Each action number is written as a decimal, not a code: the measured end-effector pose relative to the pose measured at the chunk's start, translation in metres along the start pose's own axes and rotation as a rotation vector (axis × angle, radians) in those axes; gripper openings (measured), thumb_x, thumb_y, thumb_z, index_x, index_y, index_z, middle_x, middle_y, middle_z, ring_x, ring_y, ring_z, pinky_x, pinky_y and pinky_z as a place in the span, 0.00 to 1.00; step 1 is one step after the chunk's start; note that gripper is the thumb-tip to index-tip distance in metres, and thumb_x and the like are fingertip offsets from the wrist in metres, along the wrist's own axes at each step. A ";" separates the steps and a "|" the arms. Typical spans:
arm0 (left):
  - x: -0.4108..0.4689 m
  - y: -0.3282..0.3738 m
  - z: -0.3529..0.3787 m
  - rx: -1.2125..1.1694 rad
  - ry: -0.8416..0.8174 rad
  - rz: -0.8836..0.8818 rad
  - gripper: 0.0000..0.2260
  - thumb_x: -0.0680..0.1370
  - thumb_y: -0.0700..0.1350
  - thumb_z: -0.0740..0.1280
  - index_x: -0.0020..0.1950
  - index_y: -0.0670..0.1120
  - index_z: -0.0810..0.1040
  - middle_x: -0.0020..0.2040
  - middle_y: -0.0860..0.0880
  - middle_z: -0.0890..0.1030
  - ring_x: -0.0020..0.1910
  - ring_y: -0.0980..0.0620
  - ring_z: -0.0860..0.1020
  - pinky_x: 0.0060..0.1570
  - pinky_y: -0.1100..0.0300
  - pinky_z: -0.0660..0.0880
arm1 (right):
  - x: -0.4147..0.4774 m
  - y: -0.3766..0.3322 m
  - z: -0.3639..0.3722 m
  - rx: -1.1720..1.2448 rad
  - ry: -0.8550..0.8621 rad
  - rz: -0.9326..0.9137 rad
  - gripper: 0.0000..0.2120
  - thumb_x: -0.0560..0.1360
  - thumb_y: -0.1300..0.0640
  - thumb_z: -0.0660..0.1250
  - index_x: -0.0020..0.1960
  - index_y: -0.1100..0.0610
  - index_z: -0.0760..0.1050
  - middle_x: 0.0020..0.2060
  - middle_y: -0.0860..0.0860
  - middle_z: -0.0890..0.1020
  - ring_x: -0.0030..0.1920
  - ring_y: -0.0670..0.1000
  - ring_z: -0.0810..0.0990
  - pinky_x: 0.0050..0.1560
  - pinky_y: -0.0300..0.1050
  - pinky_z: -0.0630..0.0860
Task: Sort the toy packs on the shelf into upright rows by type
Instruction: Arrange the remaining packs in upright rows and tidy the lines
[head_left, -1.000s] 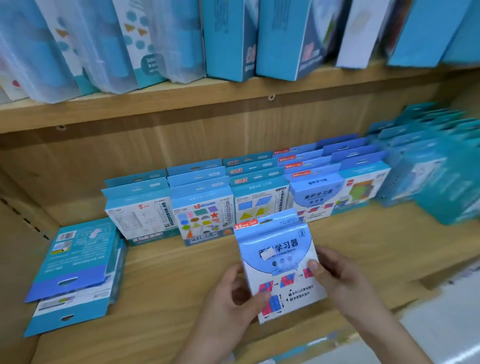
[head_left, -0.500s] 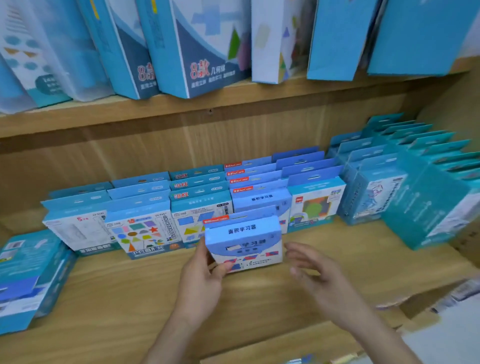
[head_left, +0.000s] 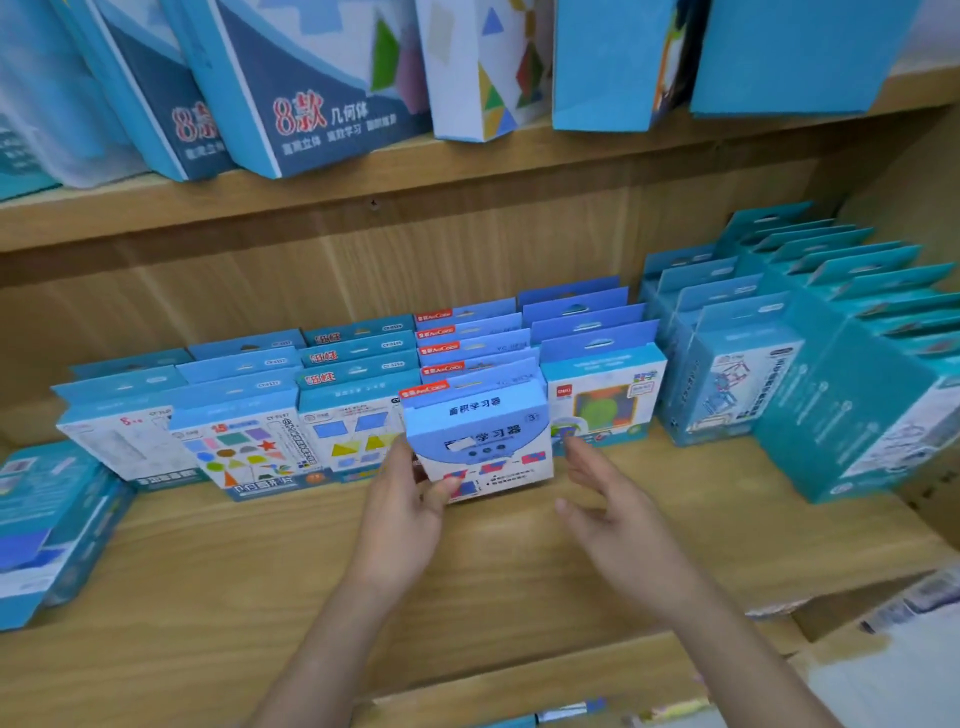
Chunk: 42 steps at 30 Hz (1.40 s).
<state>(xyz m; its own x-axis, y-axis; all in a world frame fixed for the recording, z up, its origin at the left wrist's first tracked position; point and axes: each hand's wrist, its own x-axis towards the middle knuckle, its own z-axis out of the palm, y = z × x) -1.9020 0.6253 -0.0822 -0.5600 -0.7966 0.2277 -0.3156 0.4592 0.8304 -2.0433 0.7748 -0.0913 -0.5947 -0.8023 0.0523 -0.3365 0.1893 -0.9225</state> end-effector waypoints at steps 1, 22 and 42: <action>0.002 0.001 0.005 0.035 0.025 0.009 0.18 0.73 0.34 0.71 0.57 0.47 0.68 0.47 0.58 0.77 0.44 0.74 0.75 0.42 0.80 0.68 | 0.006 -0.001 0.002 -0.010 -0.001 0.005 0.30 0.76 0.61 0.66 0.73 0.44 0.59 0.57 0.30 0.71 0.61 0.45 0.75 0.60 0.47 0.75; 0.001 0.016 0.018 0.677 -0.111 -0.138 0.23 0.80 0.57 0.56 0.69 0.44 0.60 0.49 0.47 0.82 0.48 0.45 0.80 0.42 0.54 0.73 | 0.046 -0.027 0.008 -0.860 0.079 0.075 0.18 0.80 0.44 0.54 0.50 0.56 0.76 0.45 0.55 0.82 0.47 0.58 0.80 0.38 0.45 0.68; -0.080 -0.115 -0.259 0.663 0.310 -0.255 0.09 0.74 0.44 0.68 0.52 0.54 0.81 0.45 0.53 0.84 0.41 0.49 0.82 0.36 0.58 0.75 | -0.005 -0.129 0.222 -0.249 -0.180 -0.396 0.09 0.75 0.53 0.66 0.53 0.47 0.80 0.39 0.36 0.80 0.45 0.40 0.77 0.42 0.32 0.73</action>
<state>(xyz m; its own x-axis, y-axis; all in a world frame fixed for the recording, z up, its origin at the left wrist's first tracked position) -1.6224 0.5342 -0.0635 -0.1996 -0.9379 0.2836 -0.8530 0.3088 0.4208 -1.8344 0.6290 -0.0573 -0.2581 -0.9208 0.2925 -0.6877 -0.0376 -0.7250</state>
